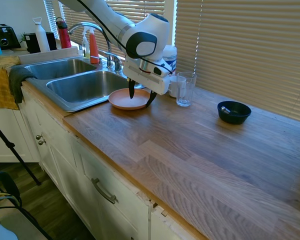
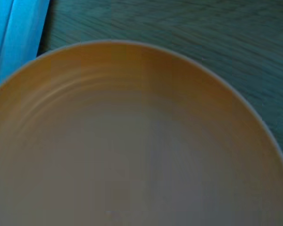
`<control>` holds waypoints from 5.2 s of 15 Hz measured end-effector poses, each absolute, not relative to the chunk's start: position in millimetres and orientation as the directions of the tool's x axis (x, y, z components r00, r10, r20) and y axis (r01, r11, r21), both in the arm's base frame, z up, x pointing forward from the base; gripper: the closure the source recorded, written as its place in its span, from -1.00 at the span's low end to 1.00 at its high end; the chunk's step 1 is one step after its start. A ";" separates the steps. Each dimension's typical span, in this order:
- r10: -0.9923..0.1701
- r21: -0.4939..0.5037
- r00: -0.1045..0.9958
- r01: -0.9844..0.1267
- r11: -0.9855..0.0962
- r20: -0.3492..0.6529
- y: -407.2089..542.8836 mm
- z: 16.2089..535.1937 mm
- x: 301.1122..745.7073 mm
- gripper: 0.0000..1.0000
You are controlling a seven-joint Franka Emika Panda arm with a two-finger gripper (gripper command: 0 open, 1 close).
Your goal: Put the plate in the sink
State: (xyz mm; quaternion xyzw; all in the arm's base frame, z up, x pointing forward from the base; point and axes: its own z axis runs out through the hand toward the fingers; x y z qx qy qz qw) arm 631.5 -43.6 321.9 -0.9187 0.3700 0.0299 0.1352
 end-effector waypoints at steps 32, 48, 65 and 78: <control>-0.558 -0.476 0.775 -0.627 -0.617 -0.296 -76.5 323.8 619.5 1.00; -0.532 -0.409 0.816 -0.575 -0.709 -0.225 141.0 422.4 657.4 1.00; -0.480 -0.147 0.842 -0.522 -0.840 -0.247 276.9 244.4 712.9 -1.00; -0.490 -0.182 0.844 -0.528 -0.829 -0.217 286.3 293.9 729.1 -1.00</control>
